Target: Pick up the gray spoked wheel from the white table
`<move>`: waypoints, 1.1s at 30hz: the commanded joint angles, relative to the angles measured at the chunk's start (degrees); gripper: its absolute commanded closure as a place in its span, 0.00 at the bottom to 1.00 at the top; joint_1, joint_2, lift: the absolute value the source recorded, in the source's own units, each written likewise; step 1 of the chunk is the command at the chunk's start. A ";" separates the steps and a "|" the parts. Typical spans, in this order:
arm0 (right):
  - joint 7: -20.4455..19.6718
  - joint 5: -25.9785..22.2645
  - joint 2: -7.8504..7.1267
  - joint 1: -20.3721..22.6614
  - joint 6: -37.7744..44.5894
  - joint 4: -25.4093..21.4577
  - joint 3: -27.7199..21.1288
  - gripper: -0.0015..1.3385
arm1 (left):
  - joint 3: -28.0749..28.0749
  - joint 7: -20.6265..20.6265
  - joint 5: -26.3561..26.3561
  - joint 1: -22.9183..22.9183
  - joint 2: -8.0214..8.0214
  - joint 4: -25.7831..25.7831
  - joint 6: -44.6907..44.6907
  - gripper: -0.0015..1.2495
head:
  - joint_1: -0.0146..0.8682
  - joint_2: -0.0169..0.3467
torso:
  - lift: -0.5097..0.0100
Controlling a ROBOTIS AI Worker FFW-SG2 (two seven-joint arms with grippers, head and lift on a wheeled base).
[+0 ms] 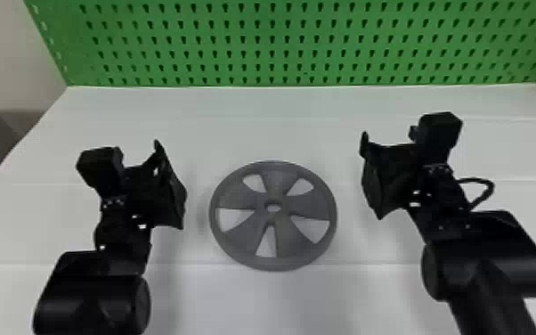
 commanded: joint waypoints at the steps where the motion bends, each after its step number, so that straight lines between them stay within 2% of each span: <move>1: 0.00 0.00 -0.05 -0.17 0.18 0.02 0.19 0.19 | 0.11 0.00 -0.03 0.00 0.00 0.00 -0.01 0.38 | 0.90 0.23 | 0.82; 11: 0.00 -0.70 0.04 -1.32 3.34 0.02 0.63 0.19 | 0.20 0.00 0.14 0.09 0.00 0.00 0.08 0.38 | 0.90 0.23 | 0.82; 19: -0.70 5.19 0.74 -3.86 8.97 -1.03 2.56 0.19 | 0.29 0.00 0.32 0.26 0.00 -0.18 0.08 0.38 | 0.90 0.23 | 0.82; 21: -2.37 5.63 0.92 -4.30 11.96 -2.26 3.26 0.19 | 0.38 0.00 0.32 0.26 0.00 -0.18 0.08 0.38 | 0.90 0.23 | 0.82; 24: -7.38 5.54 0.65 -4.92 17.58 -4.81 5.20 0.19 | 0.38 0.00 0.23 0.26 0.00 -0.26 -0.01 0.38 | 0.90 0.23 | 0.82; 26: -9.93 3.69 0.65 -5.45 19.43 -5.43 5.37 0.19 | 0.38 0.00 0.23 0.35 0.00 -0.26 0.08 0.38 | 0.90 0.23 | 0.82; 33: -10.20 -0.26 0.74 -8.96 25.23 -5.43 3.79 0.19 | 0.55 0.00 0.23 0.53 0.00 -0.44 -0.01 0.38 | 0.90 0.23 | 0.82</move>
